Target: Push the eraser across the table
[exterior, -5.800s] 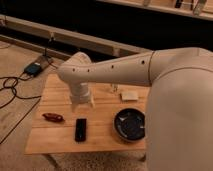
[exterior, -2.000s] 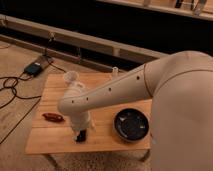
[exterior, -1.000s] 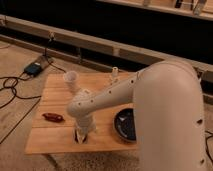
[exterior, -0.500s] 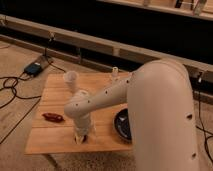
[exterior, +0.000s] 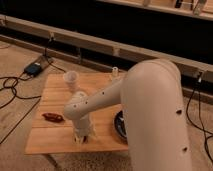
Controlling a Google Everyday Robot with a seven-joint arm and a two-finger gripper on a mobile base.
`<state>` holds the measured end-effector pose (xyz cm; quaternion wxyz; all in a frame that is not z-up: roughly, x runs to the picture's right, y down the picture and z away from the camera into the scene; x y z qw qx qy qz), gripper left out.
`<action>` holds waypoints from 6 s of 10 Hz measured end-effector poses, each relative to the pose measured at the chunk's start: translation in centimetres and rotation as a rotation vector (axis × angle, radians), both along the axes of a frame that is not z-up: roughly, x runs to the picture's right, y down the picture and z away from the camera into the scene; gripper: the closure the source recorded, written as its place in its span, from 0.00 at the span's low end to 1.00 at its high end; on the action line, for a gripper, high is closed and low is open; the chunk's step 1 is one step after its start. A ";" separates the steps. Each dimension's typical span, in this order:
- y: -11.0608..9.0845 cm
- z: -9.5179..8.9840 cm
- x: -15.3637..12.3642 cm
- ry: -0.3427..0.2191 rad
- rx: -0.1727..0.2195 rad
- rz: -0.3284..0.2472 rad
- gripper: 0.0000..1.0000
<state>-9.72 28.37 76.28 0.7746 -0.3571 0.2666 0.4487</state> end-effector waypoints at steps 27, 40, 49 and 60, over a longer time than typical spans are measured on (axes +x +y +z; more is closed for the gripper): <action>-10.7 11.3 1.2 0.141 0.221 0.130 0.35; -19.6 18.4 4.0 0.177 0.298 0.179 0.35; -22.0 20.6 4.3 0.148 0.259 0.306 0.35; -26.8 23.0 1.7 0.019 0.308 0.324 0.35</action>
